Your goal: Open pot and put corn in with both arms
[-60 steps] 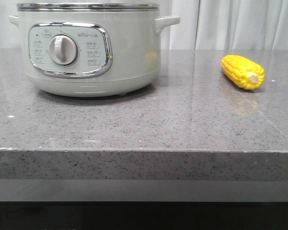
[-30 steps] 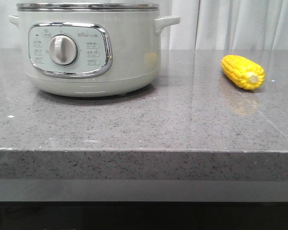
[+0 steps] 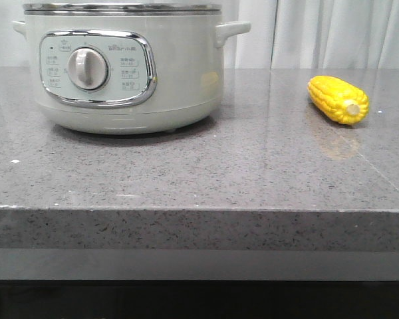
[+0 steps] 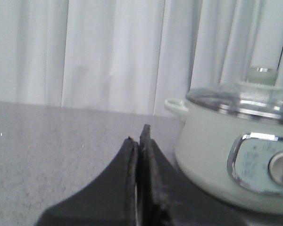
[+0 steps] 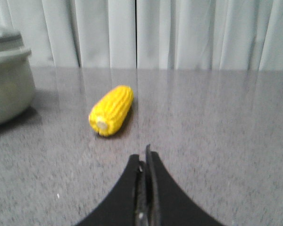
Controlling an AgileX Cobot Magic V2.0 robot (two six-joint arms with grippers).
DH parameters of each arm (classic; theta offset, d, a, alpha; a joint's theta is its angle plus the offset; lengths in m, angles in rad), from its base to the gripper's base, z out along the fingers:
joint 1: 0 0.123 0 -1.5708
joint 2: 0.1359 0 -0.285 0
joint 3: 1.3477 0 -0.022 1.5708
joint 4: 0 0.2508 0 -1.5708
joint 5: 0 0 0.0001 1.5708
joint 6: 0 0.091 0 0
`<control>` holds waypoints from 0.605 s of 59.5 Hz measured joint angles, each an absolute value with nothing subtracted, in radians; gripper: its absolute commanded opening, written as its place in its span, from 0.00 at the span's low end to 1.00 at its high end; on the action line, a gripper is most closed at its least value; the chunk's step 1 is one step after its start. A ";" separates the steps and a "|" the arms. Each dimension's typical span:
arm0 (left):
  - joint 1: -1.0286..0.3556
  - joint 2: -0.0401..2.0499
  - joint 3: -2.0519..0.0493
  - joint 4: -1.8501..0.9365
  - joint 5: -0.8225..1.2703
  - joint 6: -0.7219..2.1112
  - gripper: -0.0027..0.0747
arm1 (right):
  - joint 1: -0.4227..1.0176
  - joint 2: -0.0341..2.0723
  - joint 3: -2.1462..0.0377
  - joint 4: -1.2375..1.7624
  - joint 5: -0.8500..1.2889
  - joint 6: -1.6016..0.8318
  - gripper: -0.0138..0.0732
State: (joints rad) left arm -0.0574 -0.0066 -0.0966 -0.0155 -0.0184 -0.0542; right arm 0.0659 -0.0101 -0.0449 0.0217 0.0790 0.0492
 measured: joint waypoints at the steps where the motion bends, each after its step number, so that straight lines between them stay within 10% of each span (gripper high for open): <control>1: -0.057 -0.007 -0.111 -0.016 -0.010 -0.056 0.01 | 0.066 -0.010 -0.062 0.022 0.090 0.049 0.02; 36: -0.057 0.395 -0.699 -0.014 0.470 -0.056 0.01 | 0.066 0.283 -0.550 0.022 0.389 0.049 0.02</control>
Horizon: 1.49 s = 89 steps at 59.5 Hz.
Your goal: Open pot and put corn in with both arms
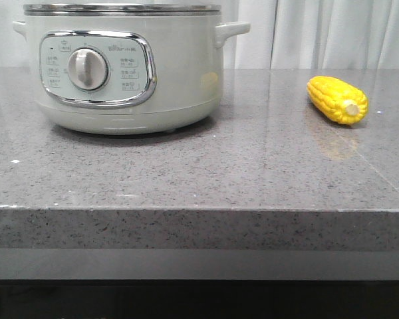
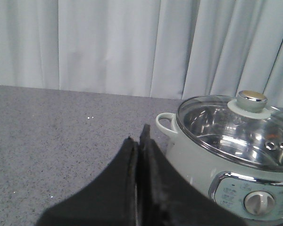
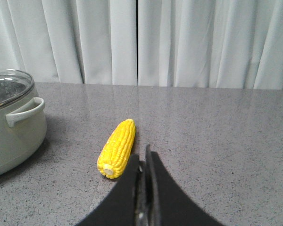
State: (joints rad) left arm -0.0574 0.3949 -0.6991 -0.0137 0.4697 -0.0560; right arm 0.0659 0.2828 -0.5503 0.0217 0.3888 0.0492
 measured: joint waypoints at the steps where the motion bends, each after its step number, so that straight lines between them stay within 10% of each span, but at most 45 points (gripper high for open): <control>1: -0.057 0.406 -0.704 -0.014 0.470 -0.056 0.01 | 0.066 0.295 -0.552 0.022 0.389 0.049 0.02; 29: -0.057 0.518 -0.708 -0.009 0.496 -0.056 0.06 | 0.066 0.402 -0.562 0.022 0.406 0.049 0.05; 46: -0.057 0.545 -0.708 0.022 0.496 -0.056 0.71 | 0.066 0.404 -0.562 0.021 0.418 0.049 0.71; 89: -0.442 0.889 -0.821 -0.012 0.173 -0.056 0.67 | 0.066 0.404 -0.562 0.019 0.421 0.049 0.76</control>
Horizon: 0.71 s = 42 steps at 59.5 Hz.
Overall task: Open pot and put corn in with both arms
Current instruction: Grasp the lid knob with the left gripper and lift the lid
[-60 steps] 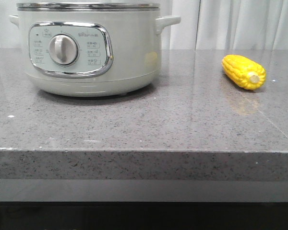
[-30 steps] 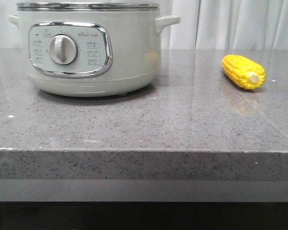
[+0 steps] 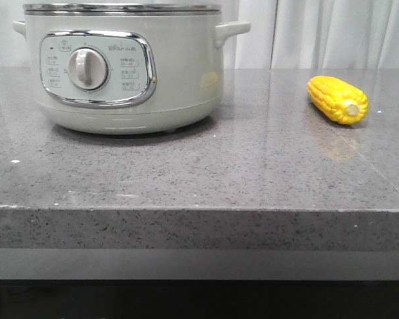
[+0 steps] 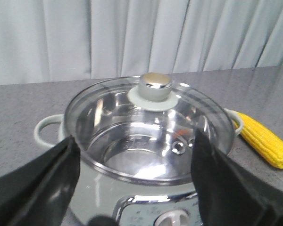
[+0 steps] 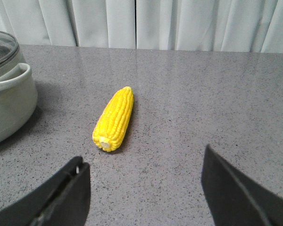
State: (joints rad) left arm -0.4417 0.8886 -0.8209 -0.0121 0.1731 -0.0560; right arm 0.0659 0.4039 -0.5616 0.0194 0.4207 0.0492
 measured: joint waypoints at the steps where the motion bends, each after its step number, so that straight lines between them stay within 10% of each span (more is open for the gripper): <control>1: -0.452 0.909 -0.833 -0.012 0.168 -0.056 0.67 | 0.066 0.404 -0.562 0.019 0.421 0.049 0.76; 42: -0.510 1.524 -1.339 -0.036 0.094 -0.056 0.67 | 0.066 0.404 -0.562 0.019 0.423 0.049 0.76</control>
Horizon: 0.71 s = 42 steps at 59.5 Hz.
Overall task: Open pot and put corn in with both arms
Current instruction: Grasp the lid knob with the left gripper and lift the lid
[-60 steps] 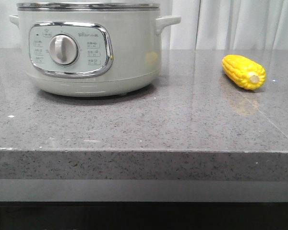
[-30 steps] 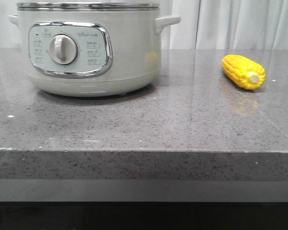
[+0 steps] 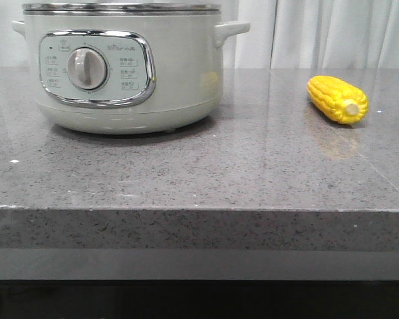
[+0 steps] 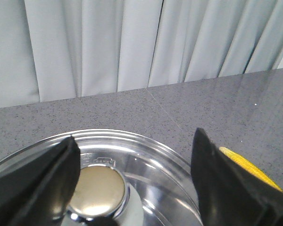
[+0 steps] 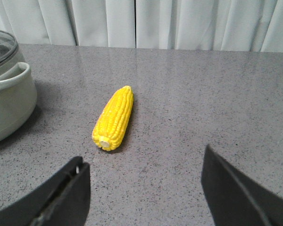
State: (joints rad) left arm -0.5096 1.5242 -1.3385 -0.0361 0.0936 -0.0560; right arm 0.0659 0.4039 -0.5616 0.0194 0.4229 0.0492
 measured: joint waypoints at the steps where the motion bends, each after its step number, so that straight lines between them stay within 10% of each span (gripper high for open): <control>1: -0.510 1.531 -1.344 -0.038 0.094 -0.056 0.67 | 0.066 0.404 -0.562 0.019 0.423 0.049 0.76; 42: -0.479 1.654 -1.385 -0.076 0.136 -0.054 0.55 | 0.066 0.404 -0.562 0.019 0.423 0.049 0.76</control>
State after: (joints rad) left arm -0.4788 1.6541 -1.3850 -0.0759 0.1364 -0.0541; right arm 0.0659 0.4039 -0.5616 0.0194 0.4233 0.0492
